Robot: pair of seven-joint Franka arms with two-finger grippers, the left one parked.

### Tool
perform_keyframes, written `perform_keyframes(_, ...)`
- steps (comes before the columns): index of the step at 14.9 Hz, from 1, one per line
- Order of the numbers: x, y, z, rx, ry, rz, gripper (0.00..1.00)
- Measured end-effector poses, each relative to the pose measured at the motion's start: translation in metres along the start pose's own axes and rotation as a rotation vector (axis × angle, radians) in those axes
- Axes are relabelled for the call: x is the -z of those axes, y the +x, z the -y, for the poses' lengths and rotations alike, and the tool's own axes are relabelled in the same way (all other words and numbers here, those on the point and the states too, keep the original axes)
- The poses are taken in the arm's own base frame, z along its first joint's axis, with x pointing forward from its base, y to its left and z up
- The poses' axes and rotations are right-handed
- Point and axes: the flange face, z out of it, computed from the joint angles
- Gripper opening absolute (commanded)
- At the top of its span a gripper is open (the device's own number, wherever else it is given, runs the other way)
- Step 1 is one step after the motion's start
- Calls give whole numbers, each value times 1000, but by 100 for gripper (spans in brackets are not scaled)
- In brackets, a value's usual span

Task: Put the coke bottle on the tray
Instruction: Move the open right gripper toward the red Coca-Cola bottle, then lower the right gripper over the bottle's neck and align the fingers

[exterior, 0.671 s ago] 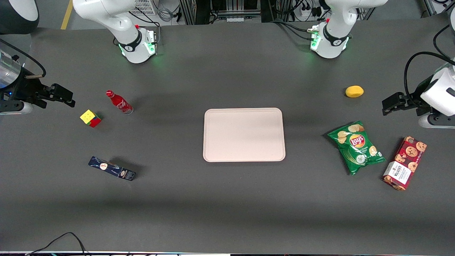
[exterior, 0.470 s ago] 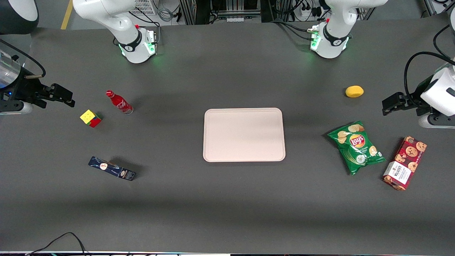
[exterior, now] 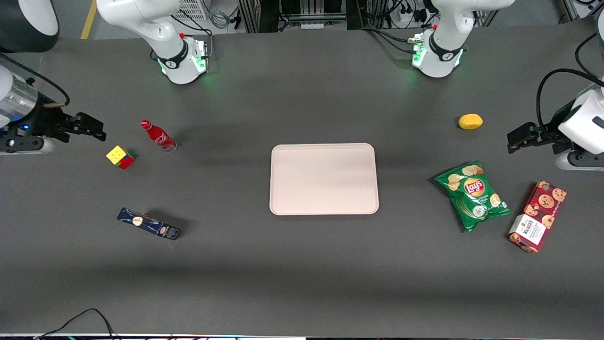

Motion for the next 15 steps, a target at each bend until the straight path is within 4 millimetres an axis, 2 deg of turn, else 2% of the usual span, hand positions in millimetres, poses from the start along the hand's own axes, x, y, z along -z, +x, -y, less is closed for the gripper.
perform_keyframes(3,-38,-18,-1,6,14,24,100)
perform_keyframes(6,-75,-54,-1,19,35,23,100)
perform_keyframes(10,-109,-95,0,46,33,-1,100)
perform_keyframes(15,-162,-116,4,73,15,-27,100)
